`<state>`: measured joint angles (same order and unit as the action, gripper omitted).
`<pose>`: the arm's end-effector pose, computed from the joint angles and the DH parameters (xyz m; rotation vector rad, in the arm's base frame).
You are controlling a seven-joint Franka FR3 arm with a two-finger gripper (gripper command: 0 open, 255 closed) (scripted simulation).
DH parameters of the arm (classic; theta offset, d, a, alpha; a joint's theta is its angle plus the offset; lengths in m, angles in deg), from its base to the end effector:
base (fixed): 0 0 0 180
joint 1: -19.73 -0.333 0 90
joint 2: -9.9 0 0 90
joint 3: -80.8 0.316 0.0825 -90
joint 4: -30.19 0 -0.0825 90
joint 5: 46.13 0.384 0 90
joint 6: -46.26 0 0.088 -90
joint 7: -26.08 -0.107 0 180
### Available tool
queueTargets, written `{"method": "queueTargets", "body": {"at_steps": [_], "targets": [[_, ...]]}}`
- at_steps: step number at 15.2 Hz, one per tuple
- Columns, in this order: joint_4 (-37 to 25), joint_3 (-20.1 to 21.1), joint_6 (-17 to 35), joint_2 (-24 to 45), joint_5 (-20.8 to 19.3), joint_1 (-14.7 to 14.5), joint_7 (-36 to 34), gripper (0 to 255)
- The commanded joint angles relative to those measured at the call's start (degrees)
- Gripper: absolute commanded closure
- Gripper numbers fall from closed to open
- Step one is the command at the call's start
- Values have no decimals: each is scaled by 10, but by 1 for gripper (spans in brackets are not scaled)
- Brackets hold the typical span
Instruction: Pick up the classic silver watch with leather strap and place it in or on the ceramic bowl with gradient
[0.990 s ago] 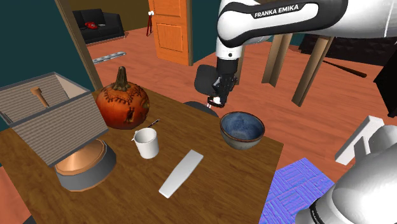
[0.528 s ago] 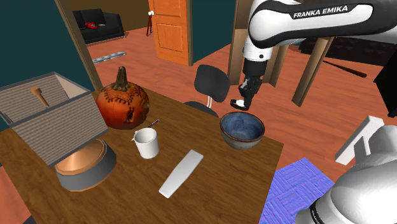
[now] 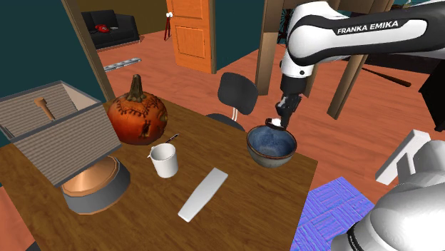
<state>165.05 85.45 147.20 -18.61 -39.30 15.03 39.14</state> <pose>0.3841 0.0768 0.5058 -3.0107 -0.5342 0.1411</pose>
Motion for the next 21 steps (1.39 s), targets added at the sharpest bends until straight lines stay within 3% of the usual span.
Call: {"method": "queueTargets", "body": {"at_steps": [1, 10, 18, 19, 21], "targets": [[12, 0, 16, 3, 0, 0, 2, 255], [74, 3, 94, 20, 4, -1, 8, 255], [74, 3, 94, 20, 4, -1, 8, 255], [74, 3, 94, 20, 4, -1, 8, 0], [74, 3, 94, 20, 4, -1, 8, 0]]}}
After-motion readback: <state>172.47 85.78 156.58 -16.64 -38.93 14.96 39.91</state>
